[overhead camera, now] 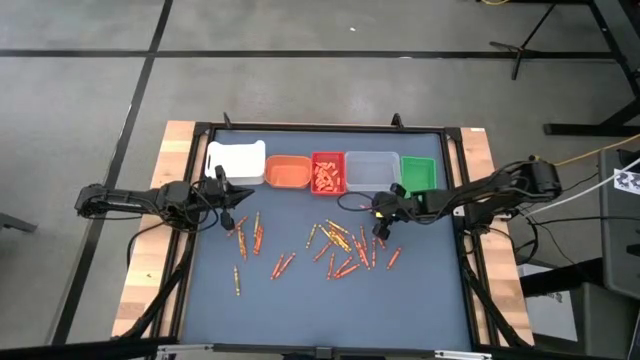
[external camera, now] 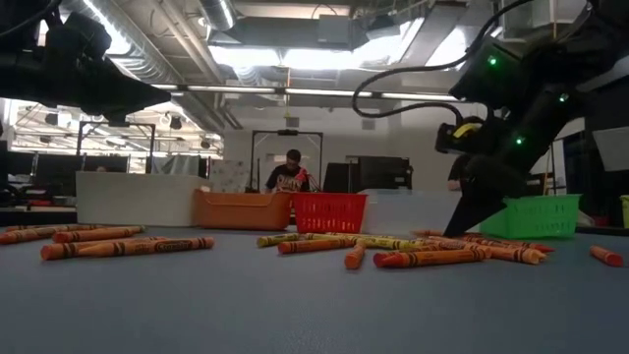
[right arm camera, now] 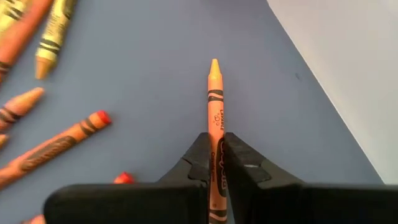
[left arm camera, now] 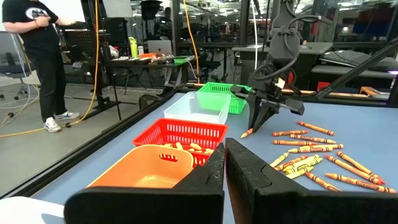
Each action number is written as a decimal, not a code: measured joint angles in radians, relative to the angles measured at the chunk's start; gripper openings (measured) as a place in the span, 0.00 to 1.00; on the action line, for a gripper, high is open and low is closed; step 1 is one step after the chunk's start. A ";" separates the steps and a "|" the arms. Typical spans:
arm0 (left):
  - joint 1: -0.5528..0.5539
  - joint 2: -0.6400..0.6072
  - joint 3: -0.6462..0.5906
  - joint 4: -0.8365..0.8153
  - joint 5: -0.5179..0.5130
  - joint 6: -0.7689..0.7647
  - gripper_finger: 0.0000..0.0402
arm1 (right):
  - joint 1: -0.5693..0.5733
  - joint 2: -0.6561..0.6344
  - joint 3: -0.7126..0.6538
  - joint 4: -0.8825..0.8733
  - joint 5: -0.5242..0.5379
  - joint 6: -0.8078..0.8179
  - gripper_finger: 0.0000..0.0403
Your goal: Sort crayons
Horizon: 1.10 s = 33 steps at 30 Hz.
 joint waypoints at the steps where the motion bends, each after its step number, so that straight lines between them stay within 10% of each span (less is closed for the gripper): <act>1: 0.000 0.000 0.000 0.000 0.000 0.000 0.00 | 0.000 -0.006 0.000 0.001 -0.010 0.000 0.07; 18: 0.000 0.000 0.000 0.000 0.000 0.000 0.00 | 0.000 -0.196 0.002 0.015 -0.065 -0.042 0.07; 33: 0.000 0.000 0.000 0.000 -0.001 0.000 0.00 | 0.000 -0.273 0.003 0.023 0.332 -0.349 0.07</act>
